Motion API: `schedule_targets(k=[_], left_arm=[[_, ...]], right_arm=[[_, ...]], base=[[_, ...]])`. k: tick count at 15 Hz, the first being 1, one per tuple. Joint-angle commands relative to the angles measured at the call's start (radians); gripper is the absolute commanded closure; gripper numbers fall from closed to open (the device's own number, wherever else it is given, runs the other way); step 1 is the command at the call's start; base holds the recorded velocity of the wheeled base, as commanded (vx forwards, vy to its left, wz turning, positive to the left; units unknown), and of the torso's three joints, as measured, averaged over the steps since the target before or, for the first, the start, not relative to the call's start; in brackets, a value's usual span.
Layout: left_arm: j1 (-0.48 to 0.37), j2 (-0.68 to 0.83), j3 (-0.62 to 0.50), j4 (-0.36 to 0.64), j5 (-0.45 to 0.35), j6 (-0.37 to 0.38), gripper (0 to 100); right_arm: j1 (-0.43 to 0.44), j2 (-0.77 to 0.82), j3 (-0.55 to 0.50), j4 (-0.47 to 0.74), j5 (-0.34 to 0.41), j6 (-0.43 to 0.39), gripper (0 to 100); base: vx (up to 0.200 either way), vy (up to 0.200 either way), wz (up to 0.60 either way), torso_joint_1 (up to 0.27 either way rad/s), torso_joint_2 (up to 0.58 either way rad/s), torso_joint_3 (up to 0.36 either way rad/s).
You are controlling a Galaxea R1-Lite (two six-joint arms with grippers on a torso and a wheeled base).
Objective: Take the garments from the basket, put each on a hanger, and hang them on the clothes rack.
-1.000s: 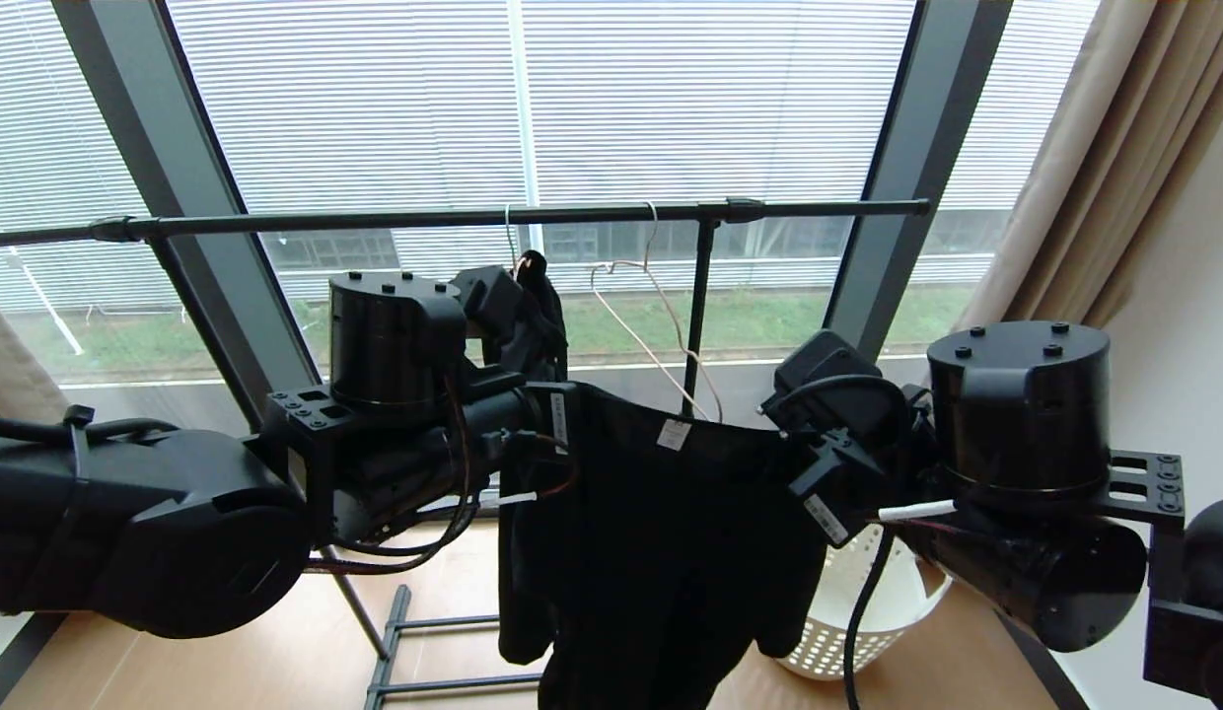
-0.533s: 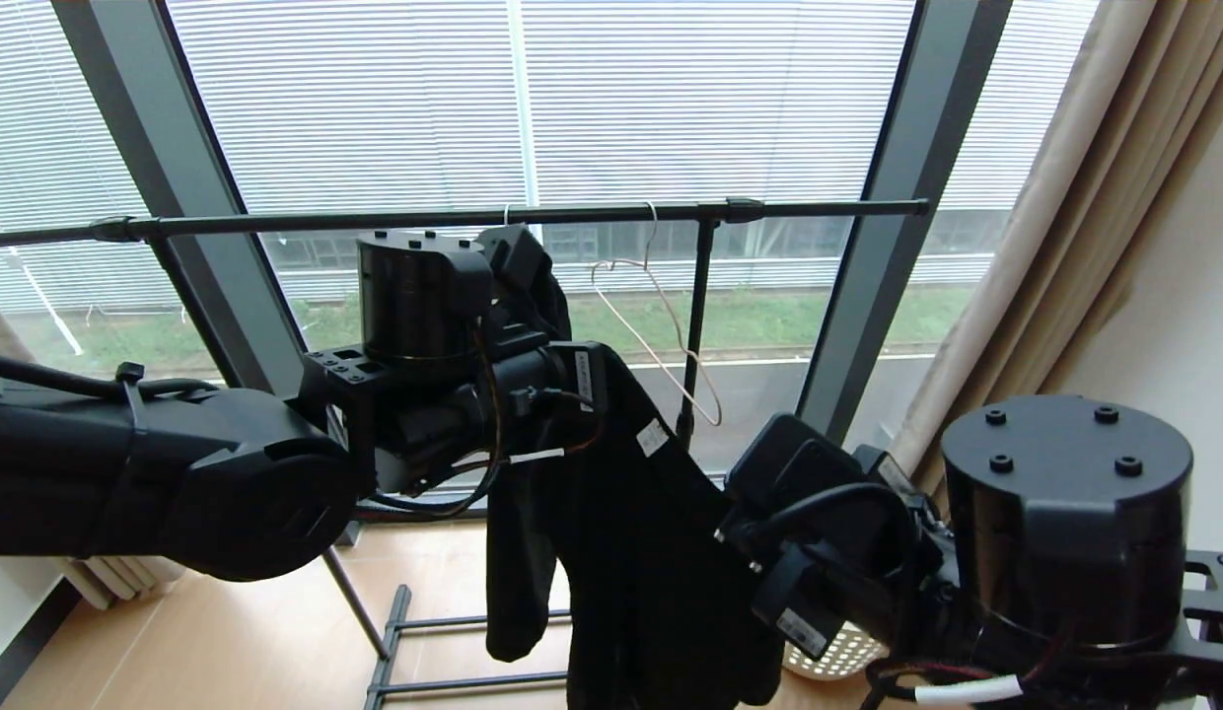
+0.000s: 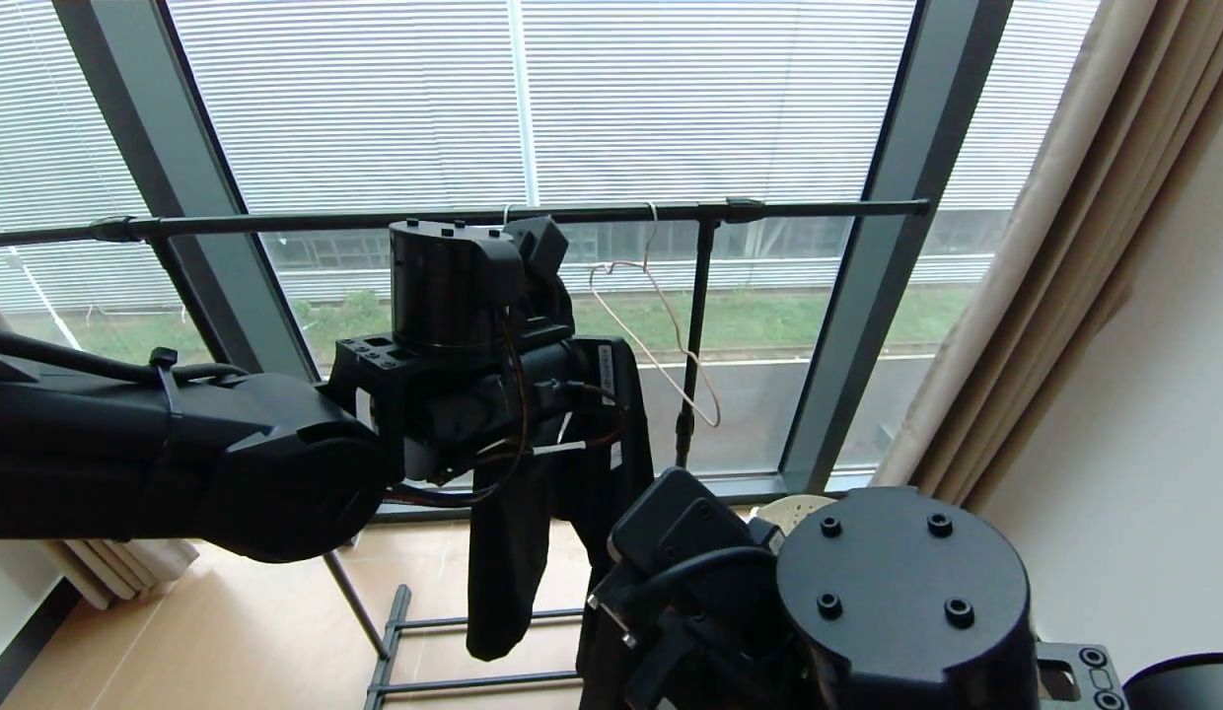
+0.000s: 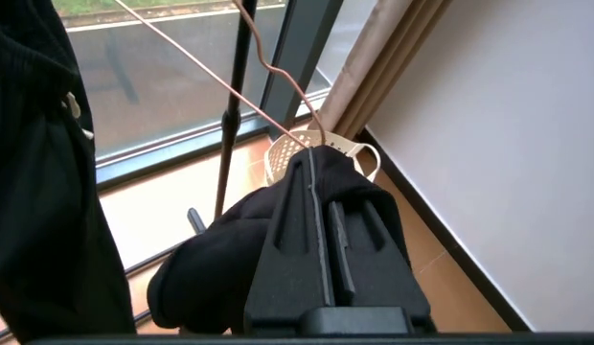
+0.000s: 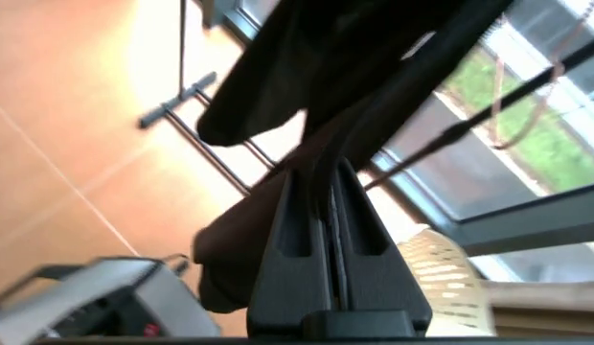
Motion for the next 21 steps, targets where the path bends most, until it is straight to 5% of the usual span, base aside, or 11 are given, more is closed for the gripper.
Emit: schedule_targets(k=[1,5,7,11,15,21], left_arm=[[-0.007,0.003,0.003,0.0,0.001,-0.001,100],[0.0,-0.003,0.008,0.003,0.001,-0.001,100],[0.019,-0.043,0.005,0.082,0.003,0.026,100],[0.05,-0.13,0.008,0.201,0.003,0.085,100],[0.046,-0.213,0.046,0.365,0.003,0.171,100],[-0.118,-0.218,0.201,0.368,0.003,0.231,100]], right_arm=[[0.011,0.032,-0.024,0.0,0.0,0.014,100],[-0.007,-0.013,-0.011,0.015,-0.009,-0.008,100],[-0.079,-0.044,0.052,0.007,-0.023,-0.185,100],[-0.28,-0.067,0.029,0.007,-0.042,-0.247,100],[-0.441,-0.048,-0.057,0.001,-0.068,-0.238,100],[-0.395,0.116,-0.202,0.0,-0.112,-0.009,100]], base=[[0.0,0.0,0.0,0.0,0.0,0.0],[0.0,0.0,0.0,0.0,0.0,0.0],[0.0,0.0,0.0,0.0,0.0,0.0],[0.0,0.0,0.0,0.0,0.0,0.0],[0.0,0.0,0.0,0.0,0.0,0.0],[0.0,0.0,0.0,0.0,0.0,0.0]])
